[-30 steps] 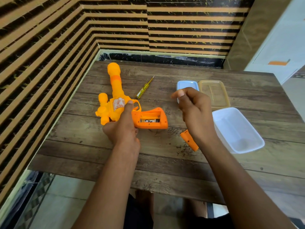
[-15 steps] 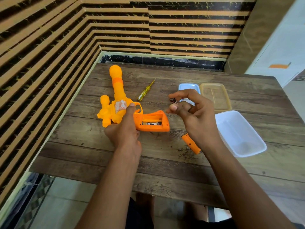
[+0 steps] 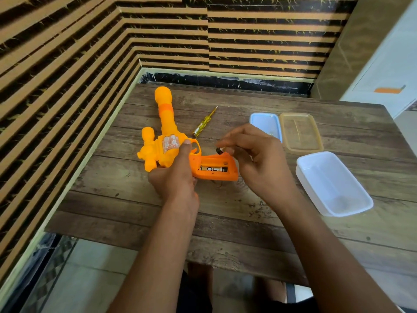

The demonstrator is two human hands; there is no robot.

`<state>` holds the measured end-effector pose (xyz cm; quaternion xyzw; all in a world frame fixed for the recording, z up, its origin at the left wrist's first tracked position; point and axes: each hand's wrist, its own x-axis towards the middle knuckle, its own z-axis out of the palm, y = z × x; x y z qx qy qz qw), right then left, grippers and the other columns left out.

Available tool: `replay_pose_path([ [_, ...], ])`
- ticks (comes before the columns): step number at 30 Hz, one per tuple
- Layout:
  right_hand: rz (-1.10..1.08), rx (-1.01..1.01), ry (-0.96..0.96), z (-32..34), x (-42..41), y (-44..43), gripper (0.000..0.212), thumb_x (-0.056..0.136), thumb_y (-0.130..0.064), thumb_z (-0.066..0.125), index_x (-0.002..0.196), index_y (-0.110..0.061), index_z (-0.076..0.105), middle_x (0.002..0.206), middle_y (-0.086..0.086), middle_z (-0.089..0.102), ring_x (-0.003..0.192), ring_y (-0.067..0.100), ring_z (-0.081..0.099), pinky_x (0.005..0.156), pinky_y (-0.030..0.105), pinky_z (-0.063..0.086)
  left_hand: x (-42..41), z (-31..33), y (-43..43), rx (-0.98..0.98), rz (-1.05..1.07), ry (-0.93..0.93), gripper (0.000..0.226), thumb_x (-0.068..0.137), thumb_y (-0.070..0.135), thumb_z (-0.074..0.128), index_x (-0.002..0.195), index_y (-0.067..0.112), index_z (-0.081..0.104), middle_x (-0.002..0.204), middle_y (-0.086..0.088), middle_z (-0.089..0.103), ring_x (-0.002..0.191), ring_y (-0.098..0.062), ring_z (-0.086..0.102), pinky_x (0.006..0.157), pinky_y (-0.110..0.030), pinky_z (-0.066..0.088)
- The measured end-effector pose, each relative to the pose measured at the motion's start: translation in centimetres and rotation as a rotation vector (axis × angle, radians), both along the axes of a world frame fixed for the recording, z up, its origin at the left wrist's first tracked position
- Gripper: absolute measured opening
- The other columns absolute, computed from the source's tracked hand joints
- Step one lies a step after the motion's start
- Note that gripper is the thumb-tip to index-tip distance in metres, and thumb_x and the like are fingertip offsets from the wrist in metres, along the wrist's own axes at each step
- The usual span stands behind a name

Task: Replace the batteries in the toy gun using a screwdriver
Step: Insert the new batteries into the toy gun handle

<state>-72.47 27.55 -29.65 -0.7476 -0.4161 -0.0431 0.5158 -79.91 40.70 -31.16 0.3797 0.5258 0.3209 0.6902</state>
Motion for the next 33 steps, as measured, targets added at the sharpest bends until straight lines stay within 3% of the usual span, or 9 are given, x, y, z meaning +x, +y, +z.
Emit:
replay_pose_path([
  [2, 0.047, -0.089, -0.131, 0.1, 0.0, 0.0, 0.029, 0.083, 0.014, 0.060, 0.100, -0.004, 0.075, 0.099, 0.007, 0.068, 0.090, 0.015, 0.066, 0.078, 0.030, 0.055, 0.1, -0.2, 0.0, 0.032, 0.003, -0.013, 0.055, 0.073, 0.030, 0.096, 0.120, 0.020, 0.071, 0.105, -0.001, 0.080, 0.087, -0.021, 0.078, 0.045, -0.024, 0.054],
  [4, 0.055, -0.179, -0.221, 0.0, -0.3, 0.2, 0.035, 0.080, 0.014, 0.062, 0.107, -0.009, 0.067, 0.096, 0.006, 0.066, 0.086, 0.019, 0.065, 0.074, 0.037, 0.055, 0.2, -0.6, 0.0, 0.085, 0.000, -0.007, 0.060, 0.070, 0.029, 0.097, 0.123, 0.023, 0.070, 0.109, -0.001, 0.080, 0.094, -0.023, 0.079, 0.066, -0.044, 0.067],
  [7, 0.029, -0.293, -0.221, -0.2, -1.0, 1.0, 0.049, 0.085, 0.002, 0.067, 0.121, -0.025, 0.049, 0.096, 0.008, 0.063, 0.083, 0.028, 0.065, 0.068, 0.047, 0.057, 0.2, -0.7, -0.2, 0.117, 0.006, -0.001, 0.060, 0.072, 0.025, 0.095, 0.125, 0.022, 0.068, 0.112, -0.004, 0.080, 0.099, -0.028, 0.079, 0.086, -0.055, 0.062],
  [12, 0.013, -0.137, -0.354, -1.0, -1.0, 1.9, 0.027, 0.083, 0.001, 0.069, 0.108, -0.007, 0.075, 0.087, 0.011, 0.072, 0.076, 0.035, 0.066, 0.064, 0.042, 0.056, 0.3, -0.9, 0.0, 0.091, 0.007, -0.018, 0.059, 0.071, 0.024, 0.096, 0.124, 0.023, 0.070, 0.109, -0.001, 0.080, 0.094, -0.023, 0.079, 0.082, -0.050, 0.065],
  [17, 0.044, -0.099, -0.299, -1.5, -0.9, 2.3, 0.036, 0.086, 0.005, 0.060, 0.116, -0.004, 0.077, 0.091, 0.011, 0.072, 0.081, 0.032, 0.066, 0.069, 0.041, 0.052, 0.4, -0.7, 0.0, 0.072, 0.006, -0.030, 0.060, 0.073, 0.022, 0.095, 0.126, 0.023, 0.068, 0.109, -0.002, 0.080, 0.090, -0.022, 0.080, 0.060, -0.030, 0.058],
  [22, 0.121, -0.172, -0.321, -1.2, -0.1, 1.5, 0.047, 0.078, 0.009, 0.058, 0.118, -0.008, 0.076, 0.097, 0.008, 0.072, 0.085, 0.032, 0.064, 0.071, 0.045, 0.055, 0.3, -0.4, 0.0, 0.065, 0.007, -0.011, 0.058, 0.073, 0.024, 0.095, 0.124, 0.021, 0.068, 0.109, -0.002, 0.080, 0.093, -0.024, 0.080, 0.061, -0.029, 0.057],
  [26, 0.094, -0.189, -0.305, -1.6, -0.2, 1.1, 0.046, 0.080, 0.011, 0.060, 0.115, -0.012, 0.078, 0.103, 0.008, 0.069, 0.091, 0.027, 0.065, 0.077, 0.038, 0.053, 0.2, -0.3, -0.1, 0.065, -0.001, -0.010, 0.055, 0.072, 0.022, 0.095, 0.120, 0.021, 0.069, 0.107, -0.003, 0.080, 0.094, -0.028, 0.079, 0.061, -0.029, 0.055],
  [30, 0.031, -0.106, -0.080, -2.1, -0.1, 1.2, 0.021, 0.095, -0.013, 0.068, 0.111, -0.014, 0.081, 0.106, 0.005, 0.068, 0.093, 0.018, 0.068, 0.082, 0.035, 0.054, 0.2, -0.3, -0.1, 0.066, 0.009, -0.021, 0.055, 0.074, 0.022, 0.095, 0.122, 0.019, 0.070, 0.107, -0.004, 0.080, 0.094, -0.028, 0.080, 0.054, -0.024, 0.052],
  [33, -0.025, -0.036, 0.153, -2.1, -0.6, 1.7, 0.015, 0.094, -0.022, 0.073, 0.103, -0.019, 0.083, 0.098, 0.000, 0.073, 0.094, 0.013, 0.070, 0.083, 0.040, 0.056, 0.4, -0.5, -0.2, 0.084, 0.011, -0.025, 0.053, 0.074, 0.019, 0.094, 0.122, 0.017, 0.070, 0.107, -0.004, 0.080, 0.094, -0.028, 0.080, 0.061, -0.029, 0.055],
])
